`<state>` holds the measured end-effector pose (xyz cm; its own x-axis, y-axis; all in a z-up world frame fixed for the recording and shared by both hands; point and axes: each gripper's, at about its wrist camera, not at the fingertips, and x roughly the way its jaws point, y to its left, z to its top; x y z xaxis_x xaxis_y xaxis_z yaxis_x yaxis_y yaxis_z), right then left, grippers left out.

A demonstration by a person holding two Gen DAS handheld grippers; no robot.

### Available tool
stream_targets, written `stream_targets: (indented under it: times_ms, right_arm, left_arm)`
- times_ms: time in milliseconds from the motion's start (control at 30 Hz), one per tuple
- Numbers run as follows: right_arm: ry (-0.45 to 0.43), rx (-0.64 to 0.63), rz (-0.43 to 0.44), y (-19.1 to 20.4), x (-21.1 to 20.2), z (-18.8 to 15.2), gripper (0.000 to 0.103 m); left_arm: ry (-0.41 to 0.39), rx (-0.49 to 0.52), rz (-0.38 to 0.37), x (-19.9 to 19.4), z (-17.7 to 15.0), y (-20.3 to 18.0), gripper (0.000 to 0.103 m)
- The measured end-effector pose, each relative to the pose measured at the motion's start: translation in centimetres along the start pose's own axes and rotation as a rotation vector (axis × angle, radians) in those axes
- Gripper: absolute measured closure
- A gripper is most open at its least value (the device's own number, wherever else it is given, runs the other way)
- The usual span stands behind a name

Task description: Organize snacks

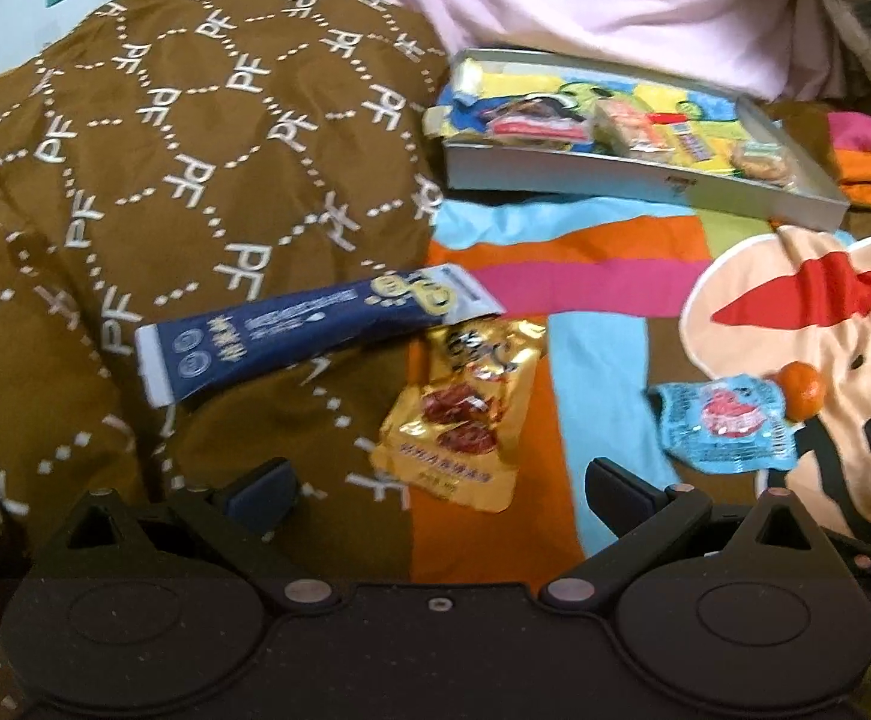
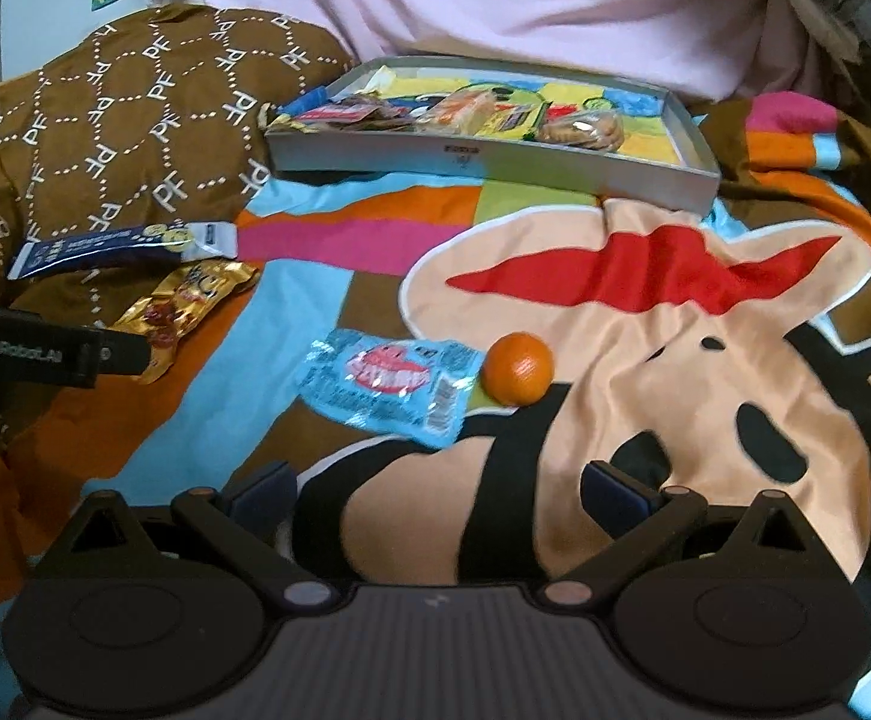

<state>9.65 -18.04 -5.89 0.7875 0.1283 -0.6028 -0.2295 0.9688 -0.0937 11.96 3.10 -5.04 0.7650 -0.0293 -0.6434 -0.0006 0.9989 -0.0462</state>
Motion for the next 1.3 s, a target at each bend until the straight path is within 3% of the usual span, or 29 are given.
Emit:
stream_targets:
  times_ms: [133, 400, 967, 1300]
  right_arm:
    - [-0.018, -0.017, -0.044, -1.0, 0.6, 0.6, 0.000]
    - [-0.018, -0.003, -0.093, -3.1, 2.3, 2.0, 0.000]
    - [-0.011, -0.065, -0.152, -2.8, 4.8, 2.9, 0.000]
    - [-0.018, -0.064, -0.147, -2.7, 5.5, 3.0, 0.008]
  left_arm:
    - [-0.009, 0.013, -0.093, 0.5, 0.5, -0.8, 0.001]
    - [-0.044, 0.059, -0.186, 2.6, 1.8, -3.0, 0.001]
    - [-0.092, 0.042, -0.232, 5.9, 4.3, -3.8, 0.001]
    - [-0.097, 0.061, -0.259, 6.1, 4.1, -3.9, 0.001]
